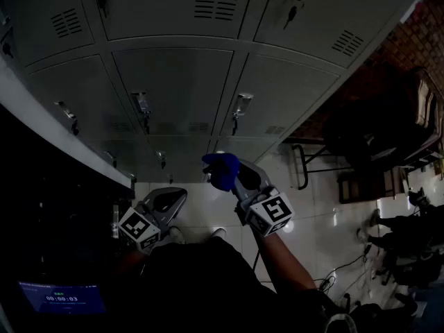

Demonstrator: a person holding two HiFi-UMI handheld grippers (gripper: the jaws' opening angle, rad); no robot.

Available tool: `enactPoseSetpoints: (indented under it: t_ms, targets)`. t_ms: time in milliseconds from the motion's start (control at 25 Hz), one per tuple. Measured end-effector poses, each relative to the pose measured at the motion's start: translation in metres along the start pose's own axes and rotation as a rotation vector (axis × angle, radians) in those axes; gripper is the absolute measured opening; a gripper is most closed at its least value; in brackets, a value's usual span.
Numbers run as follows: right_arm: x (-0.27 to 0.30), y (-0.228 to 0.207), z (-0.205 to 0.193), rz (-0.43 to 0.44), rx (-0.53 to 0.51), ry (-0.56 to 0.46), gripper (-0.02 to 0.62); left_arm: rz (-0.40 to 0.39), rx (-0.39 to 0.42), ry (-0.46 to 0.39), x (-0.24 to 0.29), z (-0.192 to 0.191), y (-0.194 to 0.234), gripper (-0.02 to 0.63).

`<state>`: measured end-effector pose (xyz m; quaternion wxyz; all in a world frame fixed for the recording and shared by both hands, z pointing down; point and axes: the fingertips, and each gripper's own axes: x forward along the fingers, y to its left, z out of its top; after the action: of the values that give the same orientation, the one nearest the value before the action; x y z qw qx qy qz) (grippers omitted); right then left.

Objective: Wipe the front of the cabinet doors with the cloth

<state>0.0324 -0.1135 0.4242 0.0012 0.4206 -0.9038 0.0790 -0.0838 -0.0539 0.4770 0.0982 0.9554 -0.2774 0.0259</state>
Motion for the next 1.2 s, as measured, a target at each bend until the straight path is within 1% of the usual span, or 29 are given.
enactPoseSetpoints:
  t_ms: [200, 440, 640, 840, 1000, 1200]
  targets:
    - [0.015, -0.032, 0.050, -0.048, -0.027, -0.030, 0.067, 0.006, -0.004, -0.001, 0.000, 0.003, 0.002, 0.000]
    - [0.032, -0.077, 0.112, -0.136, -0.080, -0.082, 0.069, 0.018, -0.016, -0.001, -0.001, 0.001, 0.008, 0.000]
    - [0.051, -0.101, 0.155, -0.175, -0.125, -0.112, 0.069, 0.032, -0.018, 0.000, -0.001, 0.002, 0.014, 0.000]
    - [0.066, -0.114, 0.177, -0.193, -0.135, -0.130, 0.069, 0.057, -0.020, -0.003, -0.003, 0.004, 0.022, 0.000]
    - [0.074, -0.122, 0.184, -0.203, -0.140, -0.128, 0.069, 0.069, -0.020, -0.005, -0.004, 0.005, 0.027, 0.000]
    - [0.075, -0.124, 0.185, -0.193, -0.138, -0.129, 0.069, 0.072, -0.021, 0.002, -0.002, 0.003, 0.028, 0.000]
